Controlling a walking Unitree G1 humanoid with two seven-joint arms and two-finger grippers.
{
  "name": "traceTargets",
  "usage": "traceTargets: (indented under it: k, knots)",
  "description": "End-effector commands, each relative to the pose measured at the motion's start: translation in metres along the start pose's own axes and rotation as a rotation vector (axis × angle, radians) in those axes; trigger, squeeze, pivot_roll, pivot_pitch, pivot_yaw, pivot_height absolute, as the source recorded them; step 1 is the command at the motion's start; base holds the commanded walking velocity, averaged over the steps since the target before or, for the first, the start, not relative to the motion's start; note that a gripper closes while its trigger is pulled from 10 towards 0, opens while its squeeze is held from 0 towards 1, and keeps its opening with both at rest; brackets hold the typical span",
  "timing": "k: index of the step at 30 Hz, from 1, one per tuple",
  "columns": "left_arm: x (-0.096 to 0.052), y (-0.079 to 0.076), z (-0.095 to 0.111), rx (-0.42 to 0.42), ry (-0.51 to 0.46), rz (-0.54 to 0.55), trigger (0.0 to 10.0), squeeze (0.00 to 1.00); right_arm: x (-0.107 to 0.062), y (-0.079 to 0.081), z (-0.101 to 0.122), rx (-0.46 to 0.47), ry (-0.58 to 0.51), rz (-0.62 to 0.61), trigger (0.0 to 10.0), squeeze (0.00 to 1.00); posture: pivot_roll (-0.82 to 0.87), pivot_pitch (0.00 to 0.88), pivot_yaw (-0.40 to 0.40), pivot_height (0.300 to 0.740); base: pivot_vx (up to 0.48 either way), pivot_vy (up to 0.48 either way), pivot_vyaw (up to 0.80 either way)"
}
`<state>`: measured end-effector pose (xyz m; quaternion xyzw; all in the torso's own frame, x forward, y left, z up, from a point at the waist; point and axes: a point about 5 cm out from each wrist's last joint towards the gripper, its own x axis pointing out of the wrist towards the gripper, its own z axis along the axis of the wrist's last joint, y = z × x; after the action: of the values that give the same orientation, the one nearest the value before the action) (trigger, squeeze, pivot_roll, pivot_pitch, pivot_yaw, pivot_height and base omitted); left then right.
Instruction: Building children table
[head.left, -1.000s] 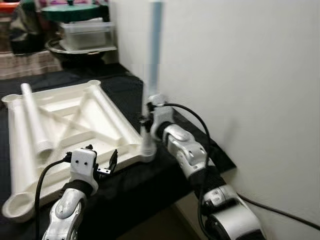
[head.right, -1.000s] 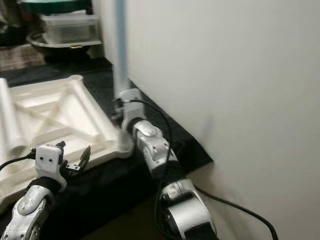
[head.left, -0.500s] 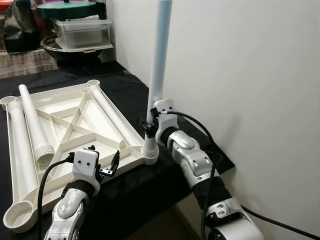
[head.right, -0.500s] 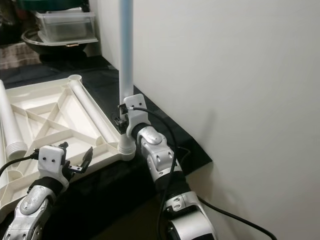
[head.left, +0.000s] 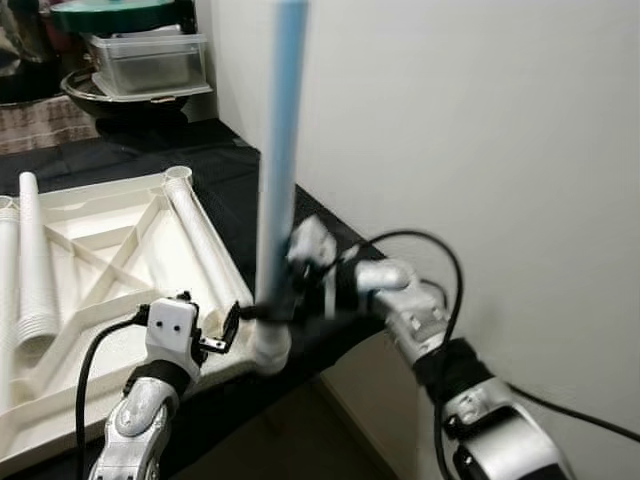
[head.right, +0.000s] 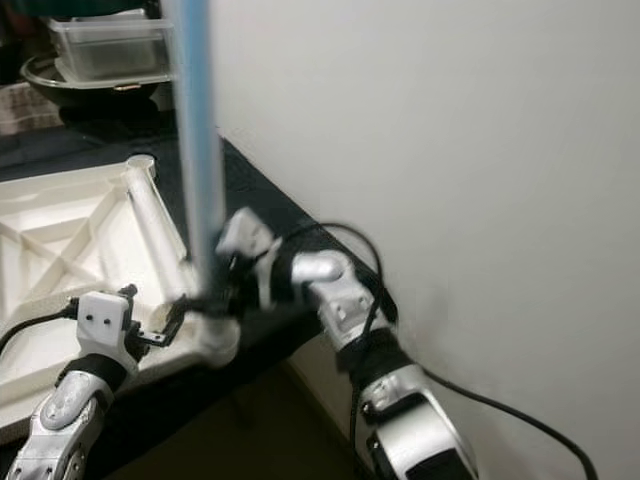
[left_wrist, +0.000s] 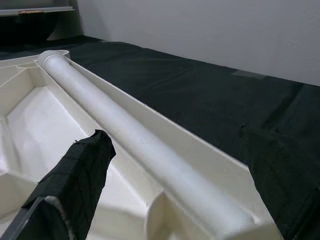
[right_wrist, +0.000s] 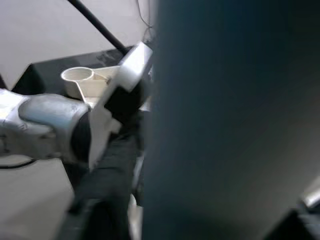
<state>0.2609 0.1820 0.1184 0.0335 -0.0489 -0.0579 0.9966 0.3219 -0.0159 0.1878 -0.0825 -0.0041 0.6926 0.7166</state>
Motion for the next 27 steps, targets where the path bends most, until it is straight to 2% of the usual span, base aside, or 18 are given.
traceTargets:
  k: [1, 3, 4, 5, 6, 8, 9, 10, 11, 13, 16, 18, 19, 20, 24, 25, 26, 27]
  knots:
    - [-0.002, 0.000, 0.000, 0.004, 0.001, 0.000, 10.0, 0.00, 0.006, 0.000, -0.002, 0.005, 0.027, -0.002, 0.0, 0.00, 0.11, 0.000, -0.119, 0.740, 0.000, 0.000, 0.00]
    - [-0.002, 0.000, 0.000, 0.004, 0.001, 0.001, 10.0, 0.00, 0.008, -0.004, -0.004, 0.012, 0.031, -0.047, 0.0, 0.00, 0.11, 0.000, -0.117, 0.740, 0.000, 0.000, 0.00]
    - [-0.002, 0.000, 0.000, 0.005, 0.002, 0.002, 10.0, 0.00, 0.009, -0.017, -0.009, 0.043, 0.056, -0.198, 0.0, 0.00, 0.11, 0.000, -0.117, 0.740, 0.000, 0.000, 0.00]
    - [-0.002, 0.000, 0.000, 0.005, 0.002, 0.002, 10.0, 0.00, 0.009, -0.017, -0.009, 0.043, 0.056, -0.198, 0.0, 0.00, 0.11, 0.000, -0.117, 0.740, 0.000, 0.000, 0.00]
    - [-0.003, 0.000, 0.000, 0.005, 0.002, 0.002, 10.0, 0.00, 0.008, -0.025, -0.013, 0.063, 0.076, -0.300, 0.0, 0.00, 0.11, 0.000, -0.117, 0.740, 0.000, 0.000, 0.00]
    - [-0.004, 0.001, -0.001, 0.005, 0.004, 0.003, 10.0, 0.00, -0.008, -0.048, -0.020, 0.151, 0.112, -0.677, 0.0, 0.00, 0.10, 0.000, -0.113, 0.740, 0.000, 0.000, 0.00]
    - [-0.004, 0.001, -0.001, 0.005, 0.004, 0.003, 10.0, 0.00, -0.008, -0.048, -0.020, 0.151, 0.112, -0.677, 0.0, 0.00, 0.10, 0.000, -0.113, 0.740, 0.000, 0.000, 0.00]
    - [-0.004, 0.001, -0.001, 0.005, 0.005, 0.003, 10.0, 0.00, -0.015, -0.054, -0.022, 0.177, 0.123, -0.798, 0.0, 0.00, 0.10, 0.000, -0.113, 0.740, 0.000, 0.000, 0.00]
    - [-0.004, 0.001, -0.001, 0.005, 0.005, 0.003, 10.0, 0.00, -0.015, -0.054, -0.022, 0.177, 0.123, -0.798, 0.0, 0.00, 0.10, 0.000, -0.113, 0.740, 0.000, 0.000, 0.00]
    - [-0.004, 0.000, -0.001, 0.003, 0.007, 0.002, 10.0, 0.00, -0.028, -0.058, -0.022, 0.178, 0.127, -0.983, 0.0, 0.00, 0.10, 0.000, -0.112, 0.740, 0.000, 0.000, 0.00]
    - [-0.004, 0.000, -0.001, 0.003, 0.008, 0.000, 10.0, 0.00, -0.026, -0.053, -0.018, 0.144, 0.112, -1.004, 0.0, 0.00, 0.09, 0.000, -0.106, 0.740, 0.000, 0.000, 0.00]
    - [-0.004, -0.001, -0.002, 0.002, 0.009, -0.002, 10.0, 0.00, -0.017, -0.043, -0.013, 0.107, 0.097, -0.969, 0.0, 0.00, 0.09, 0.000, -0.099, 0.740, 0.000, 0.000, 0.00]
    - [-0.004, -0.001, -0.002, 0.001, 0.010, -0.006, 10.0, 0.00, -0.004, -0.030, -0.005, 0.094, 0.052, -0.900, 10.0, 0.00, 0.09, 0.000, -0.095, 0.740, 0.000, 0.000, 0.00]
    - [-0.003, -0.001, -0.002, 0.002, 0.011, -0.009, 10.0, 0.00, 0.004, -0.020, 0.006, 0.093, -0.029, -0.827, 10.0, 1.00, 0.09, 0.000, -0.095, 0.740, 0.000, 0.000, 0.00]
    - [-0.002, 0.000, -0.001, 0.004, 0.011, -0.011, 10.0, 0.00, 0.010, -0.015, 0.020, 0.103, -0.122, -0.724, 10.0, 1.00, 0.09, 0.000, -0.097, 0.740, 0.000, 0.000, 0.00]
    - [-0.002, 0.000, -0.001, 0.005, 0.009, -0.011, 10.0, 0.00, 0.011, -0.016, 0.031, 0.069, -0.152, -0.634, 10.0, 0.25, 0.09, 0.000, -0.098, 0.740, 0.000, 0.000, 0.00]
    - [-0.002, 0.001, -0.001, 0.005, 0.008, -0.009, 10.0, 0.00, 0.010, -0.014, 0.043, 0.017, -0.184, -0.517, 10.0, 0.00, 0.09, 0.000, -0.102, 0.740, 0.000, 0.000, 0.00]
    - [-0.002, 0.001, -0.001, 0.005, 0.007, -0.008, 10.0, 0.00, 0.007, -0.009, 0.052, -0.040, -0.203, -0.399, 10.0, 0.00, 0.09, 0.000, -0.102, 0.740, 0.000, 0.000, 0.00]
